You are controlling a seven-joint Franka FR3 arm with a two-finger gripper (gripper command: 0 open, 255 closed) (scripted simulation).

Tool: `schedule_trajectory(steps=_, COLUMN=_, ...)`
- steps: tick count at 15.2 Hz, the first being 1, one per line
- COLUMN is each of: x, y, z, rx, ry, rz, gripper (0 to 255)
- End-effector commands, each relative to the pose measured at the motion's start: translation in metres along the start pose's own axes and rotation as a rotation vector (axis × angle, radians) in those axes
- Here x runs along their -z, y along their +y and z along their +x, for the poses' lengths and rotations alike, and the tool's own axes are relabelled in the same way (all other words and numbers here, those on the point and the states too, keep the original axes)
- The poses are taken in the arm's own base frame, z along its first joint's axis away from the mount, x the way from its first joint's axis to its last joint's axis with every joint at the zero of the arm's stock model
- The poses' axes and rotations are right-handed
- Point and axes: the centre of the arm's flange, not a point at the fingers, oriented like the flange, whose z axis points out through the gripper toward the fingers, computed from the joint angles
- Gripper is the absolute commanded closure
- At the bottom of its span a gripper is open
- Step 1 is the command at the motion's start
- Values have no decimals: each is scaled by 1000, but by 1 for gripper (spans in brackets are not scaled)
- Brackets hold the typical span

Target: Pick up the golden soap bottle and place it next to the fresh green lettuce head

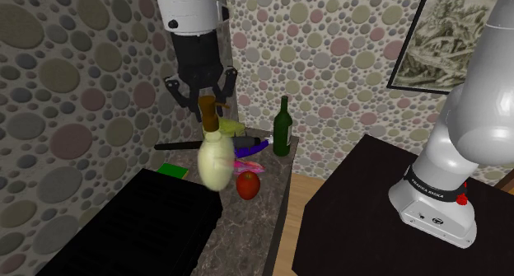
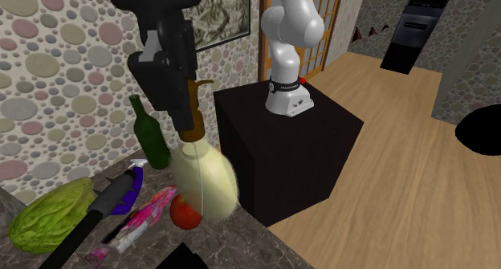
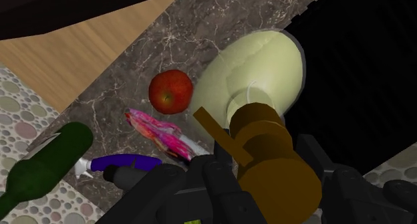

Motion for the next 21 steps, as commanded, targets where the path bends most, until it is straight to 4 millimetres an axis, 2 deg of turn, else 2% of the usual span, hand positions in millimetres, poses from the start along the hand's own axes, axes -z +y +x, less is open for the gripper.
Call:
schedule_trajectory(steps=1, x=11, y=0, z=0, rx=0, ry=0, rz=0, gripper=255)
schedule_trajectory(steps=6, x=35, y=0, z=0, rx=0, ry=0, rz=0, gripper=255)
schedule_trajectory(steps=21, x=40, y=144, z=136, rx=0, ry=0, rz=0, gripper=255)
